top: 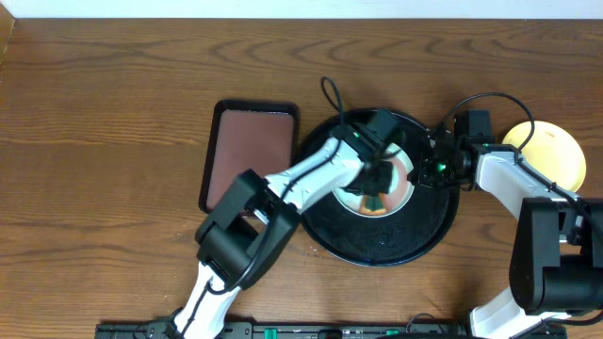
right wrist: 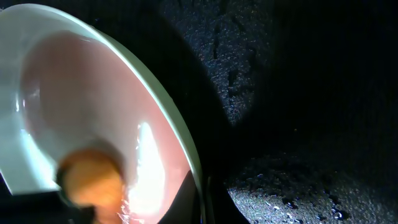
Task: Clean dirty plates on tray and stack at the side
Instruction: 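Scrub the pale green plate with the sponge while right gripper holds rim, then return the sponge to the water tray with the left gripper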
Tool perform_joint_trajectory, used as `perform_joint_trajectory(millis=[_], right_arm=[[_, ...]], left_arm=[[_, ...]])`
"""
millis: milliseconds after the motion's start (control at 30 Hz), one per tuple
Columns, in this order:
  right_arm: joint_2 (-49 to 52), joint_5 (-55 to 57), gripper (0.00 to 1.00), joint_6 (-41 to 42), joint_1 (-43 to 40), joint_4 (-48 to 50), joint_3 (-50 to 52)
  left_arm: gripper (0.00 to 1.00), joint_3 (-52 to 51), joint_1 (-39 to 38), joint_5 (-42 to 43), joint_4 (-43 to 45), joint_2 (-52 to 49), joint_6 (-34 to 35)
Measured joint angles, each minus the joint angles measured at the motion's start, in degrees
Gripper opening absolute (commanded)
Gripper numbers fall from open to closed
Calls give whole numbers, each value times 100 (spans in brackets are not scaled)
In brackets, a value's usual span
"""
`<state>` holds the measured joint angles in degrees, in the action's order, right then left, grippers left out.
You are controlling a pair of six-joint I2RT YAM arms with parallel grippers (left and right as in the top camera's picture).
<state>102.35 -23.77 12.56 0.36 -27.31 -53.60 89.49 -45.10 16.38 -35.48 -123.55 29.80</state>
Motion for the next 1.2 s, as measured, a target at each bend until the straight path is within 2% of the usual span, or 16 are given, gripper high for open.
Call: perform_joint_trajectory(millis=[167,367,533,700,900,1200], right_arm=[[0,20,1,2,-2,2,0],[0,24,1,7,-2,-4,0],[-2,22,1,9,-2,-4,0],[-2,22,1,9,-2,-2,0],[0,22,1,2,-2,-2,0],[-9,26,1,-284,-17,0,0]], left_arm=[[8,-52,-131,24,533,0,177],[7,-59,48,17,470,0,138],[7,-55,428,-343,87,13,-452],[7,0,680,-1233,-229,68,-1165],[7,205,656,-1639,-798,192,-1453],[7,260,1019,-2041,-1626,1985,-1510]])
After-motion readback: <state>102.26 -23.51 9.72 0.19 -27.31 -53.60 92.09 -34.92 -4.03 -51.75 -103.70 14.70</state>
